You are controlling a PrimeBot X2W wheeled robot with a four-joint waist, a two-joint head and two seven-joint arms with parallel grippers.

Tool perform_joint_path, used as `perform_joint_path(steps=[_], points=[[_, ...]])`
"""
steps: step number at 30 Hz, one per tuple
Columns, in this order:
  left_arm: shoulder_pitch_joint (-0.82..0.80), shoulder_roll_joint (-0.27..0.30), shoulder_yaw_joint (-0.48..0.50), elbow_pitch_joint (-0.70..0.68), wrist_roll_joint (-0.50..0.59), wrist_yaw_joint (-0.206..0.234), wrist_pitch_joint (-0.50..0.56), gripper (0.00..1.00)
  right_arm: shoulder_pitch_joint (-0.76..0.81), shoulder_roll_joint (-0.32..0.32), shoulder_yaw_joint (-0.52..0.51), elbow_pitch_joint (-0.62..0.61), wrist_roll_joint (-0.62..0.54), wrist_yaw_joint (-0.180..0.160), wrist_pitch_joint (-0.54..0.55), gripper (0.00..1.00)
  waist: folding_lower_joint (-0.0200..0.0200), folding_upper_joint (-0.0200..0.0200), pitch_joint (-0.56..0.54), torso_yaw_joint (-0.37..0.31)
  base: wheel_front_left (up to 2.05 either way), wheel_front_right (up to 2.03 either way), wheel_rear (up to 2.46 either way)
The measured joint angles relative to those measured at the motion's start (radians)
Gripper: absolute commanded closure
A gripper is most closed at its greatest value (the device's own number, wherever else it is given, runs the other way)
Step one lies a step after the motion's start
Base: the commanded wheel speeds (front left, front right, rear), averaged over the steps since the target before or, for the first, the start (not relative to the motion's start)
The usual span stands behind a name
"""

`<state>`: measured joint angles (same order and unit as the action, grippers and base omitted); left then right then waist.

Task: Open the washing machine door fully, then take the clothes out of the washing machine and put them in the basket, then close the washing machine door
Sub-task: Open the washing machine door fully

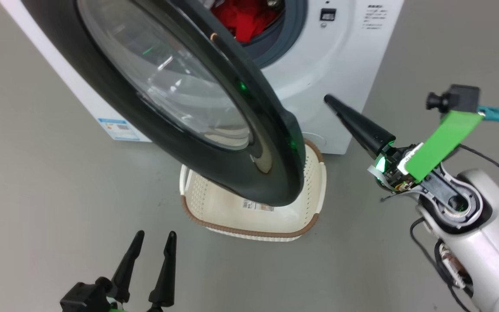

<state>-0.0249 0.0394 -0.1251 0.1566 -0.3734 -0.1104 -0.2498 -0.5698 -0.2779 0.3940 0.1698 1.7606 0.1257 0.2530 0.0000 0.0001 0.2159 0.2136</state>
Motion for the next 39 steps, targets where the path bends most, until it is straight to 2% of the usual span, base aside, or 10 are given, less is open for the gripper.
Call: perform_joint_path(steps=[7,16,22,28,39], points=[[-0.005,0.0,-0.016,-0.002,-0.021,0.006,0.0,0.0,-0.062,0.003,-0.033,0.136,0.071,0.0,0.225,1.0,0.0,0.0,0.021,0.037,0.0,0.0,0.0],[-0.012,0.0,-0.047,-0.004,-0.042,0.019,0.0,0.0,-0.096,0.021,-0.049,0.23,0.106,0.0,0.398,1.0,0.0,0.0,0.039,0.083,0.0,0.0,0.0],[-0.018,0.0,-0.064,-0.009,-0.06,0.023,0.0,0.0,-0.094,0.023,-0.052,0.262,0.117,0.0,0.46,1.0,0.0,0.0,0.031,0.116,0.0,0.0,0.0],[-0.015,0.0,-0.068,-0.011,-0.061,0.032,0.0,0.0,-0.073,0.037,-0.057,0.266,0.095,0.0,0.469,1.0,0.0,0.0,0.009,0.144,0.0,0.0,0.0],[0.018,0.0,-0.074,-0.012,-0.061,0.035,0.0,0.0,0.004,0.095,-0.054,0.253,0.046,0.0,0.499,1.0,0.0,-0.0001,-0.036,0.212,0.0,0.0,0.0]])
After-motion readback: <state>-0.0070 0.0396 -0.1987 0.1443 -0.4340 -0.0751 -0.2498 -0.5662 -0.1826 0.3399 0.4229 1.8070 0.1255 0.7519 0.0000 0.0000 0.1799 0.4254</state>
